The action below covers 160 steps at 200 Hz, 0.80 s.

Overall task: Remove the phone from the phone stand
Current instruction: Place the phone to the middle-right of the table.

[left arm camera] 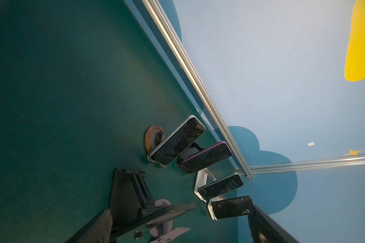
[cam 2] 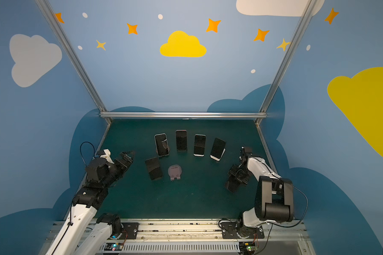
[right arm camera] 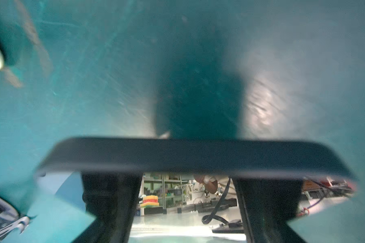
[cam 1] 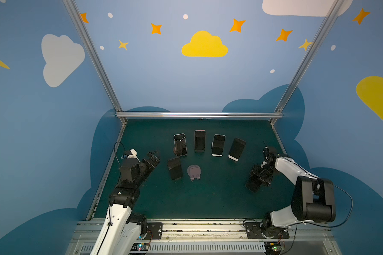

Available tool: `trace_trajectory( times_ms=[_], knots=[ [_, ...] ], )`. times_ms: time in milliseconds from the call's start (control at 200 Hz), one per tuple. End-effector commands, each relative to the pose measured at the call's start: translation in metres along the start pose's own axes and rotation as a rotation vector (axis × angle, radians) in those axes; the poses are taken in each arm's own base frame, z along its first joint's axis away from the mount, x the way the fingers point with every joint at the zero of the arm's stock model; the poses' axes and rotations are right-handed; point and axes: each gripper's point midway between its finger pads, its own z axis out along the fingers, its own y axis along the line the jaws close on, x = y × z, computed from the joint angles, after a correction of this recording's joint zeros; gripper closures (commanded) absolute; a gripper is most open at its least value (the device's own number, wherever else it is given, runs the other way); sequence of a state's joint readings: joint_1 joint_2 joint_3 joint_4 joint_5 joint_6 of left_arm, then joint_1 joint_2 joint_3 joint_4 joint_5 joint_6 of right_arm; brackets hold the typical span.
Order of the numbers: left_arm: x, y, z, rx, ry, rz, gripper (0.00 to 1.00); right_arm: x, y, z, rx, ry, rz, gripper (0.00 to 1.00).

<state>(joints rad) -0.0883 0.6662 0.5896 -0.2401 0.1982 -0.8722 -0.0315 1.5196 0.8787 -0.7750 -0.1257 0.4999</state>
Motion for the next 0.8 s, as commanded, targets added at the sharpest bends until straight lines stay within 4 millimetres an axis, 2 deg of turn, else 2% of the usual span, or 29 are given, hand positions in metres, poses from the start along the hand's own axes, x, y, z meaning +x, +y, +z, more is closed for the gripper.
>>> trace_trajectory(
  times_ms=[0,185,365,796],
  knots=[
    [-0.004,-0.012,-0.002,0.037,-0.010,0.015,0.00,0.001,0.005,-0.001,0.000,0.038,-0.019,0.53],
    [-0.001,-0.008,-0.003,0.039,-0.011,0.013,0.00,0.015,0.016,0.005,0.080,0.066,-0.118,0.52],
    [-0.003,-0.012,-0.005,0.046,-0.013,0.027,0.00,0.032,0.023,0.021,0.147,0.122,-0.181,0.48],
    [-0.004,-0.014,-0.011,0.042,-0.022,0.046,0.00,0.026,0.008,0.029,0.232,0.151,-0.125,0.42]
  ],
)
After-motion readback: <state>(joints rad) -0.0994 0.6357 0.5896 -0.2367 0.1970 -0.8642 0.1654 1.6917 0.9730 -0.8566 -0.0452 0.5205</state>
